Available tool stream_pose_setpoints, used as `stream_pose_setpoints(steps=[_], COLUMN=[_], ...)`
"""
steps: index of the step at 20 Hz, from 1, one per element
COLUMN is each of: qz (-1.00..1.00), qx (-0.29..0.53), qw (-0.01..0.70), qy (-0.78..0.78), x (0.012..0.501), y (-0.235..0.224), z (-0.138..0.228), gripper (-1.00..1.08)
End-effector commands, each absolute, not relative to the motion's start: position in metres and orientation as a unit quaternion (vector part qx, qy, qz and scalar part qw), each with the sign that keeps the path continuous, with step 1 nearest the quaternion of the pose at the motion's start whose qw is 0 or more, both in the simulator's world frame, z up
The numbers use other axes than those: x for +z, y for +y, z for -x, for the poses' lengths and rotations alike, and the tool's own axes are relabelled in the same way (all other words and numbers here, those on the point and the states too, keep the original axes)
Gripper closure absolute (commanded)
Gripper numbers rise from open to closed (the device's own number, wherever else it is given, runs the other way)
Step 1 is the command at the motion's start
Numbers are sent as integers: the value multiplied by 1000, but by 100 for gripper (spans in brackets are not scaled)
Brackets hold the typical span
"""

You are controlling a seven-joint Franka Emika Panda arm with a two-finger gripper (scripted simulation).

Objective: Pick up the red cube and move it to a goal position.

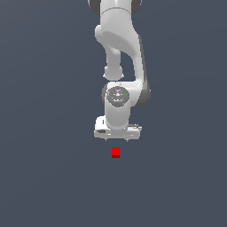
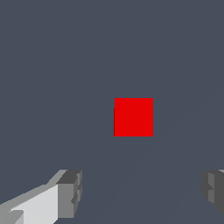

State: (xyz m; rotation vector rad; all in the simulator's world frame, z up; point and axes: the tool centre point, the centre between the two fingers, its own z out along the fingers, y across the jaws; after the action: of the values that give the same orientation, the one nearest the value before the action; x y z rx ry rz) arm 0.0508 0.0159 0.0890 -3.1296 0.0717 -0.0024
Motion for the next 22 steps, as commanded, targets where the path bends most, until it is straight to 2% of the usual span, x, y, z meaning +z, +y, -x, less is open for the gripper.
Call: stream_pose_setpoints(steps=[1, 10, 20, 21, 22], qz=[1000, 1000, 1000, 1000, 1000], qx=[-1, 0, 0, 0, 0], qw=[4, 1, 0, 0, 0], qy=[24, 28, 29, 29, 29], x=[71, 30, 20, 20, 20], y=[15, 13, 12, 12, 12], z=[-61, -85, -92, -92, -92], gripper=[-92, -92, -92, 108, 108])
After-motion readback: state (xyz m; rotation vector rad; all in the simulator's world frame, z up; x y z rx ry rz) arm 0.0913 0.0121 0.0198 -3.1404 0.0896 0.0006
